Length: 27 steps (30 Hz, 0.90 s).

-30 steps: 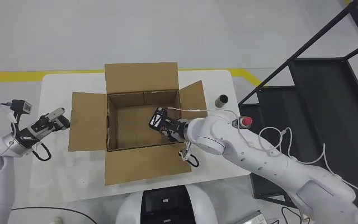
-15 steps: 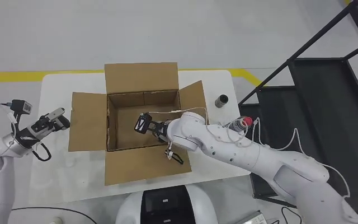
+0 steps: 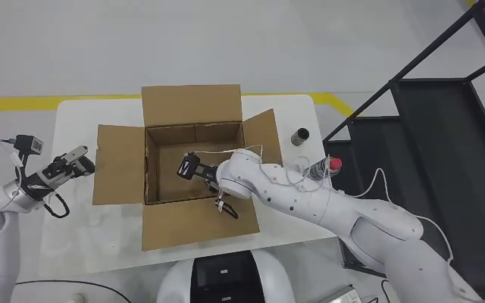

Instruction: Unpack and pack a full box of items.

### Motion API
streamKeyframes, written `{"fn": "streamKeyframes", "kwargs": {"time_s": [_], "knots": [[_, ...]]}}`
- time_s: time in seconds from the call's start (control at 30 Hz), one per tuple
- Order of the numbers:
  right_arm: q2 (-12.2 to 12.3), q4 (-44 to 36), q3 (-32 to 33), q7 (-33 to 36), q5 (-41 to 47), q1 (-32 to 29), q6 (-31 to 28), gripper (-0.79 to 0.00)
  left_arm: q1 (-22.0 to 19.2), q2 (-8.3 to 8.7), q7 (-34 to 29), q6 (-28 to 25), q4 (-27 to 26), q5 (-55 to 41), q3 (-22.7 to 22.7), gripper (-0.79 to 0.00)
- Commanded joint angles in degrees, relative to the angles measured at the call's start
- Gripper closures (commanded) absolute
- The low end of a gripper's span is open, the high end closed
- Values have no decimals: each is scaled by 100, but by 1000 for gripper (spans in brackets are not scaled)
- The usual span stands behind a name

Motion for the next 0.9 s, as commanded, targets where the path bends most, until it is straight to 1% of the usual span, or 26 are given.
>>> {"fn": "streamKeyframes", "kwargs": {"time_s": [0.0, 0.1, 0.17, 0.27, 0.33, 0.53, 0.6, 0.7, 0.8, 0.87], "knots": [[-27, 9, 65, -6, -21, 10, 25, -785, 0, 0, 0, 0, 0, 0, 0, -785], [-9, -96, 225, -67, -75, -16, 10, -785, 0, 0, 0, 0, 0, 0, 0, -785], [50, -300, 412, -115, -25, -80, -77, -785, 0, 0, 0, 0, 0, 0, 0, -785], [226, -825, 827, -55, 90, -256, -284, -785, 0, 0, 0, 0, 0, 0, 0, -785], [387, -1354, 1203, -44, 278, -476, -569, -785, 0, 0, 0, 0, 0, 0, 0, -785], [890, -2992, 2606, 374, 800, -1405, -1133, -785, 0, 0, 0, 0, 0, 0, 0, -785], [1023, -3522, 3128, 327, 951, -1738, -1305, -785, 0, 0, 0, 0, 0, 0, 0, -785], [1194, -4081, 3972, 28, 1109, -2310, -1523, -785, 0, 0, 0, 0, 0, 0, 0, -785], [1338, -4447, 4882, -347, 1229, -2959, -1675, -785, 0, 0, 0, 0, 0, 0, 0, -785], [1408, -4557, 5521, -702, 1351, -3464, -1616, -785, 0, 0, 0, 0, 0, 0, 0, -785]]}}
